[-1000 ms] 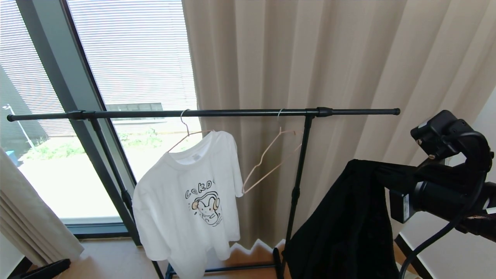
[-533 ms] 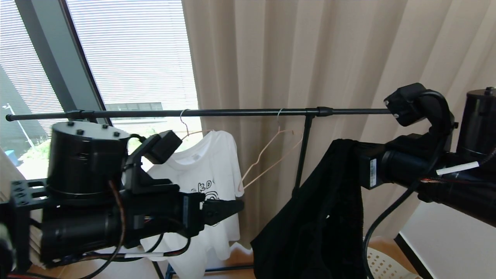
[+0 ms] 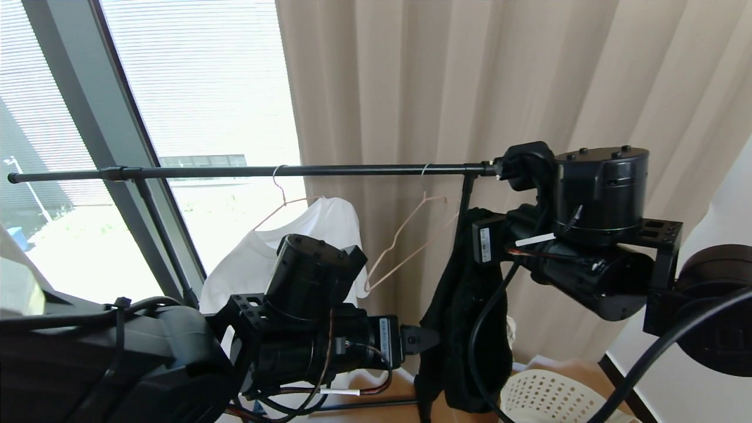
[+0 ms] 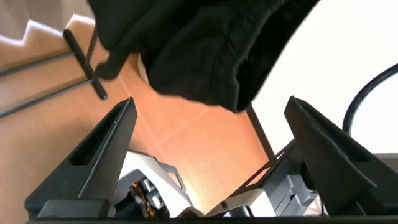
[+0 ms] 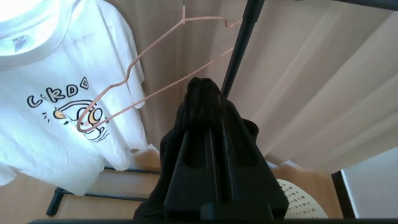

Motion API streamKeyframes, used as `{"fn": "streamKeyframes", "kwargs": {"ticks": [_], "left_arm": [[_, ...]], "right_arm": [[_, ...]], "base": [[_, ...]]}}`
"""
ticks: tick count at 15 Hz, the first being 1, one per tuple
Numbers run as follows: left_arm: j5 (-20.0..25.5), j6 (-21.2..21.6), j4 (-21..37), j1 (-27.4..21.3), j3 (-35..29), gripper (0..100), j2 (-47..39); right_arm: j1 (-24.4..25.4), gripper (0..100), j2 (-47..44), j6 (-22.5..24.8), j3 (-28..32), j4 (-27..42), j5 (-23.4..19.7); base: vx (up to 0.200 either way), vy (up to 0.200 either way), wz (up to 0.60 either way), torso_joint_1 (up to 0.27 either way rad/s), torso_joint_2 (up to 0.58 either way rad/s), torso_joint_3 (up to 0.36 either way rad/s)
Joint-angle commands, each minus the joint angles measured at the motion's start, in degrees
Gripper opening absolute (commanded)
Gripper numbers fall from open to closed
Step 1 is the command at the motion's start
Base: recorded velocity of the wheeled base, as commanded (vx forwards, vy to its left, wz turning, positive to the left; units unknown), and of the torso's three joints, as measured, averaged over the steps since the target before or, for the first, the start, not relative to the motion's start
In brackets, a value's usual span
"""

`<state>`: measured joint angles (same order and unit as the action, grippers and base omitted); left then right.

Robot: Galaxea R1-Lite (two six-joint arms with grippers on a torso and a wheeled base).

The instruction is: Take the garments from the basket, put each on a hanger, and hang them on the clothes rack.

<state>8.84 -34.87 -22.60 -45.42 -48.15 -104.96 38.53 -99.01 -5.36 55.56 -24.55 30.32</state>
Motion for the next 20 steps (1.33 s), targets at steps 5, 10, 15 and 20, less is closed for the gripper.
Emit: {"fn": "streamKeyframes", "kwargs": {"ticks": [5, 10, 15, 20], "left_arm": [[-12.09, -1.17, -6.05, -3.88, -0.27, 100, -7.63], [-20.18, -1.08, -7.81, -4.76, -1.42, 100, -12.46], [-23.96, -0.55, -9.39, -5.73, -1.86, 100, -16.94], [-24.13, -0.12, -9.39, -6.08, -1.86, 100, -18.53]], "right_arm": [[0.93, 0, -4.87, -4.66, 4.2, -0.06, 5.01], [0.93, 0, -3.2, -4.92, 4.29, -0.06, 5.1], [2.33, 0, -2.33, -5.01, 4.46, -0.06, 5.1], [2.42, 0, -1.62, -5.1, 4.46, -0.06, 5.1]], "base": [[0.0, 0.0, 0.0, 0.0, 0.0, 0.0], [0.0, 0.0, 0.0, 0.0, 0.0, 0.0], [0.0, 0.0, 0.0, 0.0, 0.0, 0.0], [0.0, 0.0, 0.0, 0.0, 0.0, 0.0]]}}
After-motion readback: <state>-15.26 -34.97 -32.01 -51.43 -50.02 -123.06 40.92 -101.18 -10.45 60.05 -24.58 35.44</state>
